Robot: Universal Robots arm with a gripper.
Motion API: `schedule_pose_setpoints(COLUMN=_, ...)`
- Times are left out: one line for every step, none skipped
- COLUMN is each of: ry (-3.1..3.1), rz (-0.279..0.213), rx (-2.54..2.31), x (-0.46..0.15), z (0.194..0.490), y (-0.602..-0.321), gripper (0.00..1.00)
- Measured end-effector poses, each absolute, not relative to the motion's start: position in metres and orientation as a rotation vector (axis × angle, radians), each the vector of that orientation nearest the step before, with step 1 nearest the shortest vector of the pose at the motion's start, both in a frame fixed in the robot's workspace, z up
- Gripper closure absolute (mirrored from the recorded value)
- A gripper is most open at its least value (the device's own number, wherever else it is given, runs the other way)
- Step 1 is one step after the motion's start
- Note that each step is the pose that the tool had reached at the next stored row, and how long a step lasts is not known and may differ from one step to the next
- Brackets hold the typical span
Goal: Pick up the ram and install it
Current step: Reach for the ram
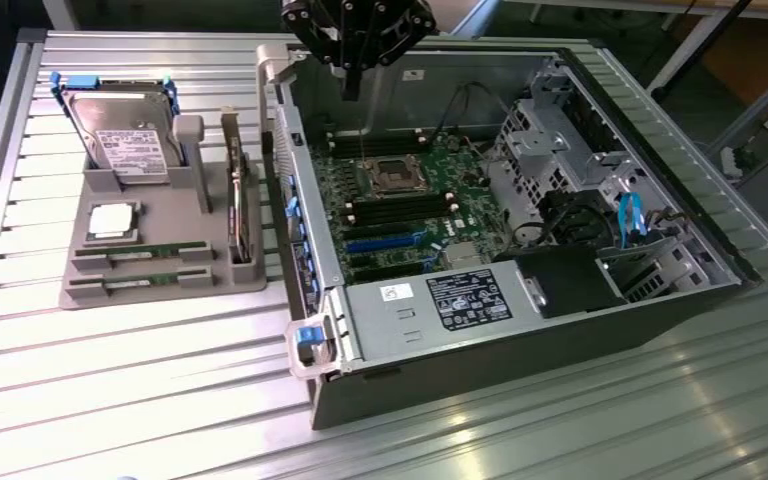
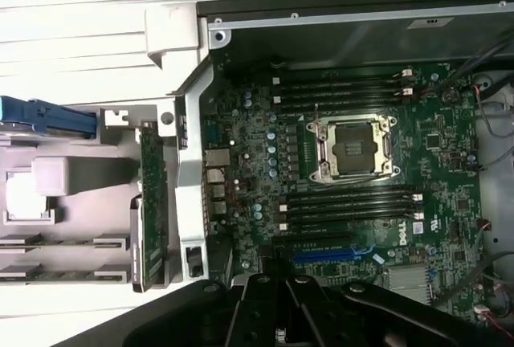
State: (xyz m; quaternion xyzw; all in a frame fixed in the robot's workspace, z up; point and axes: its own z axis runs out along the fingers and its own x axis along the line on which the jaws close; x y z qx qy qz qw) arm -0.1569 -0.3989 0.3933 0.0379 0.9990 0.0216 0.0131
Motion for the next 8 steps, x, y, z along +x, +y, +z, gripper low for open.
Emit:
schedule_pose_setpoints(ry=3.113, rz=0.067, rx=0.118, x=-0.16, z=0.393, y=-0.399, gripper=0.91)
schedule_pose_setpoints(ry=3.113, rz=0.067, rx=0.118, x=-0.163, z=0.393, y=-0.399, gripper=0.91)
schedule_pose_setpoints(ry=3.113, rz=0.067, rx=0.118, x=-0.165, z=0.393, y=-0.399, gripper=0.91)
schedule_pose_setpoints(ry=3.112, rz=0.067, rx=0.118, x=-0.168, z=0.393, y=-0.399, gripper=0.91)
schedule_pose_setpoints(ry=3.112, rz=0.067, rx=0.118, x=-0.17, z=0.393, y=-0.399, gripper=0.91)
schedule_pose_setpoints(ry=3.112, rz=0.067, rx=0.118, x=-0.174, z=0.393, y=-0.399, gripper=0.91)
schedule_pose_setpoints(ry=3.112, rz=0.067, rx=0.118, x=-0.176, z=0.393, y=-0.399, gripper=0.91)
schedule_pose_setpoints(ry=3.112, rz=0.067, rx=0.118, x=-0.18, z=0.393, y=-0.399, gripper=0.91)
